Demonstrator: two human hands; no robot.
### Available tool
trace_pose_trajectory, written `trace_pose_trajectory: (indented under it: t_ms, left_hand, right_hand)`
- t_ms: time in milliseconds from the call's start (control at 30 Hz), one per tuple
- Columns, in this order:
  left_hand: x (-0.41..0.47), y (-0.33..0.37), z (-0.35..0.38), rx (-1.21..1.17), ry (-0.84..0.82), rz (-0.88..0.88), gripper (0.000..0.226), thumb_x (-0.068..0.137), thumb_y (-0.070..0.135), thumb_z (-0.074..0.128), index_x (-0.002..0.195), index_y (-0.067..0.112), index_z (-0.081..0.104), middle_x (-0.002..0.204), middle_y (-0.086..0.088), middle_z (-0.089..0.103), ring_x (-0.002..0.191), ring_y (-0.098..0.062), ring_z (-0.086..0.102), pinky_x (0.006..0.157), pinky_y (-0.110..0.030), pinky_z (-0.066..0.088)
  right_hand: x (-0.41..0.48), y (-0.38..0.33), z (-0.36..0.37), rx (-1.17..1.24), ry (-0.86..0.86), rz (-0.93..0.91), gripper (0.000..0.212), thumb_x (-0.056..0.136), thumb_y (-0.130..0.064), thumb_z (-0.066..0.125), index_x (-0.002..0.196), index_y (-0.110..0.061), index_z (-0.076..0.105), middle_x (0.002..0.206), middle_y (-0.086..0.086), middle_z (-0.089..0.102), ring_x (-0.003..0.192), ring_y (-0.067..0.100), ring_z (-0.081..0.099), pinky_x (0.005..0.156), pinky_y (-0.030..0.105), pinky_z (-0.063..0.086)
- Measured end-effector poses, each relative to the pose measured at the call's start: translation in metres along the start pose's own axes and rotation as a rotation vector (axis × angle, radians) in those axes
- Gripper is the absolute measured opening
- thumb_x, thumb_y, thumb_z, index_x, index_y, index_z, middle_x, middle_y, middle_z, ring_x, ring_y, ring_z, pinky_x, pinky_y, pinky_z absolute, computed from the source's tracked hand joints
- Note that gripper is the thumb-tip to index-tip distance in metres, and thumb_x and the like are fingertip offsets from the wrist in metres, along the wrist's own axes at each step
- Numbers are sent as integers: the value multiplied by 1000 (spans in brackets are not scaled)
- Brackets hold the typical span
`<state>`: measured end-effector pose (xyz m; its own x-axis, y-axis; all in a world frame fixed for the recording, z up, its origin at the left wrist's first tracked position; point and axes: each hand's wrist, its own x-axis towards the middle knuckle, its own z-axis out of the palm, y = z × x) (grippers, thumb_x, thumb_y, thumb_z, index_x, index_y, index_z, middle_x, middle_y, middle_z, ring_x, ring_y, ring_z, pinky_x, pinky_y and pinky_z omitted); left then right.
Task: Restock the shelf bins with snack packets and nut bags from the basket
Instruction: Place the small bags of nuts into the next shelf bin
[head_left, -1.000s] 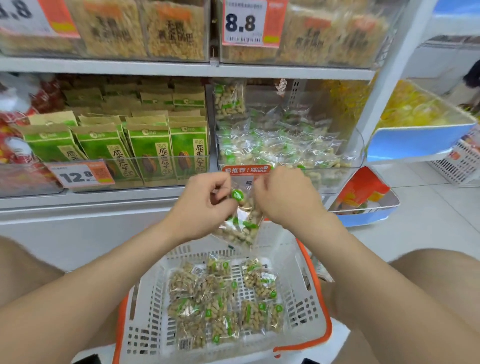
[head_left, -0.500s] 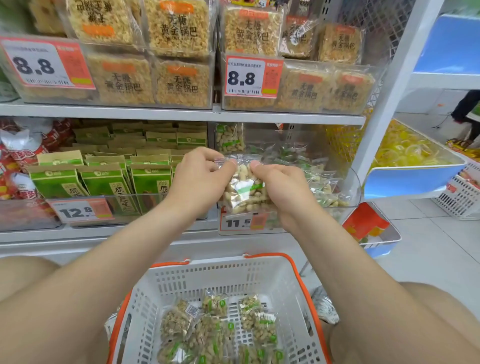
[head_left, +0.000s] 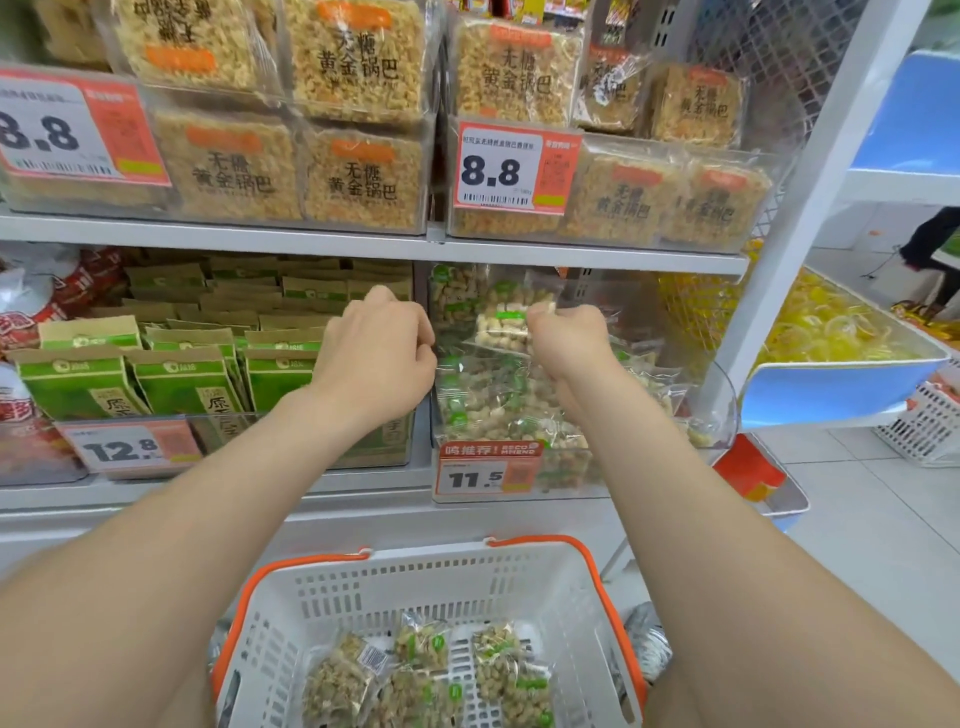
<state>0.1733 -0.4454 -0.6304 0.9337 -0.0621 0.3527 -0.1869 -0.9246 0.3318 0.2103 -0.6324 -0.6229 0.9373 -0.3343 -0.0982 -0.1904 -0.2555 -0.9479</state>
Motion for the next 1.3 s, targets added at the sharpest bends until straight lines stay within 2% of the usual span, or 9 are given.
trace_pose_trajectory:
  t_ms: [33, 100, 233, 400, 500, 633, 767, 1000, 1300]
  left_hand:
    - [0, 0, 1, 25, -10, 12, 16, 99, 25, 58, 105, 29, 73, 111, -1, 65, 107, -30, 59, 93, -47, 49]
    - [0, -2, 3, 56, -5, 36, 19, 98, 24, 56, 105, 29, 73, 105, 3, 71, 110, -30, 60, 93, -47, 49]
    - [0, -5, 3, 68, -9, 45, 21, 97, 23, 56, 108, 29, 73, 104, 5, 73, 111, -30, 59, 95, -46, 48]
    - [2, -8, 4, 67, 5, 73, 20, 97, 25, 58, 109, 29, 74, 104, 7, 73, 110, -26, 61, 96, -45, 49]
    - [3, -9, 5, 71, 13, 78, 21, 97, 26, 58, 109, 28, 75, 103, 7, 73, 109, -25, 62, 97, -46, 50]
    - [3, -9, 5, 73, 20, 88, 21, 96, 27, 58, 109, 28, 75, 102, 7, 73, 107, -26, 62, 97, -46, 51]
    - [0, -9, 5, 80, 14, 97, 23, 96, 27, 57, 111, 28, 75, 105, 6, 74, 109, -27, 60, 97, -46, 50]
    - [-5, -9, 8, 115, 25, 115, 27, 98, 26, 54, 117, 27, 74, 110, 5, 74, 112, -28, 56, 94, -45, 45]
    - [-8, -11, 7, 65, 28, 129, 28, 98, 27, 56, 122, 29, 71, 117, 5, 71, 114, -27, 54, 96, -44, 45]
  right_hand:
    - [5, 1, 3, 11, 13, -14, 42, 105, -25, 56, 137, 2, 52, 105, 6, 61, 89, 22, 59, 86, 39, 51]
    - [14, 2, 12, 10, 42, -57, 43, 106, -21, 56, 142, 0, 45, 128, 9, 55, 106, 24, 52, 92, 37, 44]
    - [26, 6, 28, -78, 80, -120, 21, 104, -14, 54, 124, -7, 52, 124, 12, 60, 108, 30, 58, 88, 39, 47]
    - [31, 6, 44, -51, 84, -163, 26, 103, -10, 51, 129, -11, 54, 120, 9, 61, 115, 31, 58, 99, 42, 49]
    - [31, 10, 54, -326, -1, -167, 20, 101, -8, 49, 121, -7, 50, 122, 16, 58, 120, 38, 55, 104, 45, 45]
    - [33, 12, 62, -567, 37, -145, 24, 101, -16, 51, 123, -7, 56, 147, 19, 48, 139, 45, 34, 114, 53, 27]
    - [40, 14, 55, -510, 130, -160, 13, 102, -23, 55, 111, -14, 58, 132, 17, 61, 134, 38, 42, 104, 47, 30]
    - [48, 11, 52, -593, 173, -130, 34, 97, -33, 64, 125, -14, 62, 133, 13, 63, 130, 38, 52, 107, 47, 34]
    - [26, 17, 57, -745, 324, -324, 25, 92, -32, 66, 107, -12, 69, 120, 14, 66, 119, 39, 55, 101, 49, 39]
